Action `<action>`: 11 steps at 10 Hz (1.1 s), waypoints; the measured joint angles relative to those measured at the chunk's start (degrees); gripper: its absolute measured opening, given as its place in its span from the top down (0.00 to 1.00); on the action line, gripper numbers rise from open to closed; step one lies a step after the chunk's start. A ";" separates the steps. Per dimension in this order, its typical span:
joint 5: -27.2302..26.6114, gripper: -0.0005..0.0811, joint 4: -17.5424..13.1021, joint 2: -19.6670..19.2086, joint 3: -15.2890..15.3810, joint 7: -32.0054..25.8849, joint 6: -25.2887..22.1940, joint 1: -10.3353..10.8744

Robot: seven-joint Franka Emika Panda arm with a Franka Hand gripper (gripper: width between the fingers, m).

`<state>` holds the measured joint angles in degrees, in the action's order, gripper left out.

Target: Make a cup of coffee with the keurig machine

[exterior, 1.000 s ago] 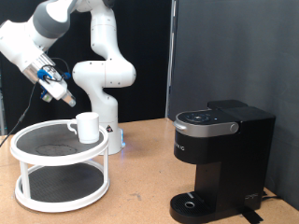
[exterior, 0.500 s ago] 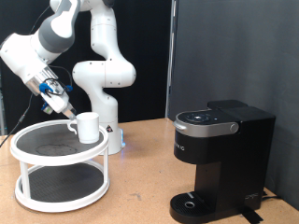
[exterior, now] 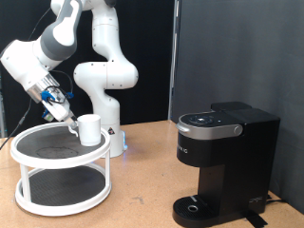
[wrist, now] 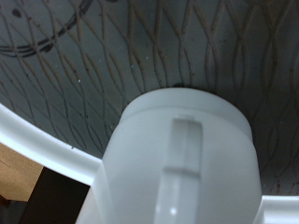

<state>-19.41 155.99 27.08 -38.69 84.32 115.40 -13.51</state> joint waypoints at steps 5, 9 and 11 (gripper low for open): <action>0.00 0.43 0.61 -0.28 -0.48 -0.81 1.47 0.00; 0.00 0.82 0.77 -0.29 -0.96 -1.17 1.88 0.00; 0.00 0.98 0.73 -0.29 -1.18 -1.42 1.70 0.00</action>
<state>-19.41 156.72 26.79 -39.87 82.90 117.09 -13.51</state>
